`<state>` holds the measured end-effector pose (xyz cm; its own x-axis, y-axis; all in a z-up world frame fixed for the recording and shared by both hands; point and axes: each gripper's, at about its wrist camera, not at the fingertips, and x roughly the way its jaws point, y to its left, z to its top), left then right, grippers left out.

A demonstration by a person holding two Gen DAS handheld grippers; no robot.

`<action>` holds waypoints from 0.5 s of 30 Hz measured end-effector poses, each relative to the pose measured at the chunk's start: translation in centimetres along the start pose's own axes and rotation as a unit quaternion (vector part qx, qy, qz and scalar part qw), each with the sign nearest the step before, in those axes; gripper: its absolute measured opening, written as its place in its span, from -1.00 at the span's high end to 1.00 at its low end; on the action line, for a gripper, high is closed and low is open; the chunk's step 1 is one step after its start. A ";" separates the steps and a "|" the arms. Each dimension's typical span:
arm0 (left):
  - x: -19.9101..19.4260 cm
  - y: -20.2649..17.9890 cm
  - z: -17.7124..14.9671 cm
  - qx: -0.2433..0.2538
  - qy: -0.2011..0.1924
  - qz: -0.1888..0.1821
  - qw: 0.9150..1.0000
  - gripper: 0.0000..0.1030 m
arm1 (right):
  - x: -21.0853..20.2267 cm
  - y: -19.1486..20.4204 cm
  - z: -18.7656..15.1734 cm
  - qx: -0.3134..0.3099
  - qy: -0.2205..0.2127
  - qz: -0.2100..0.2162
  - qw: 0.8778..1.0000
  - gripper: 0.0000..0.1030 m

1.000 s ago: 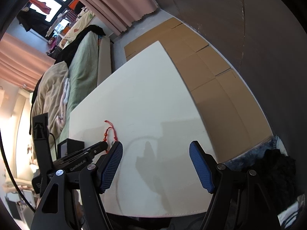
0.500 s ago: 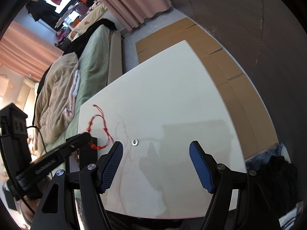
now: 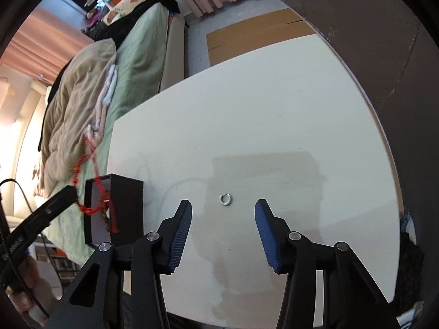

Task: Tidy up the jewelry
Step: 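Lower the red bracelet into the box with the left tool while the right tool grasps the silver ring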

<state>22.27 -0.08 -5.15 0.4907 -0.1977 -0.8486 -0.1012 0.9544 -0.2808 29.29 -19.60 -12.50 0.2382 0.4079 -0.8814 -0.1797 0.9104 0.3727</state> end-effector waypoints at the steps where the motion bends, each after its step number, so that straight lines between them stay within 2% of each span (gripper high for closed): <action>1: -0.3 0.6 -0.1 -0.005 -0.001 0.002 1.000 0.88 | 0.3 0.3 0.1 -0.003 0.002 -0.004 1.000 0.05; 3: -0.9 1.8 -0.4 -0.015 -0.004 0.006 1.000 0.88 | 0.8 0.8 0.3 -0.010 0.005 -0.011 1.000 0.06; 8: -2.1 3.8 -0.7 -0.032 -0.011 0.011 0.999 0.88 | 2.5 2.1 0.7 -0.039 0.020 -0.047 0.998 0.25; 12: -2.8 5.1 -1.1 -0.043 -0.013 0.014 0.999 0.88 | 4.3 2.7 0.8 -0.062 0.037 -0.089 0.993 0.35; 13: -2.9 5.4 -1.2 -0.045 -0.013 0.014 0.999 0.88 | 4.7 2.8 0.8 -0.065 0.043 -0.092 0.993 0.45; 15: -3.1 5.9 -1.4 -0.050 -0.013 0.013 0.999 0.88 | 5.1 3.4 0.5 -0.081 0.040 -0.110 0.990 0.52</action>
<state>18.93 5.87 -4.78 0.5081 -0.1654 -0.8452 -0.1998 0.9320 -0.3025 30.33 -14.41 -15.56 0.2131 0.1885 -0.9587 -0.2835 0.9509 0.1240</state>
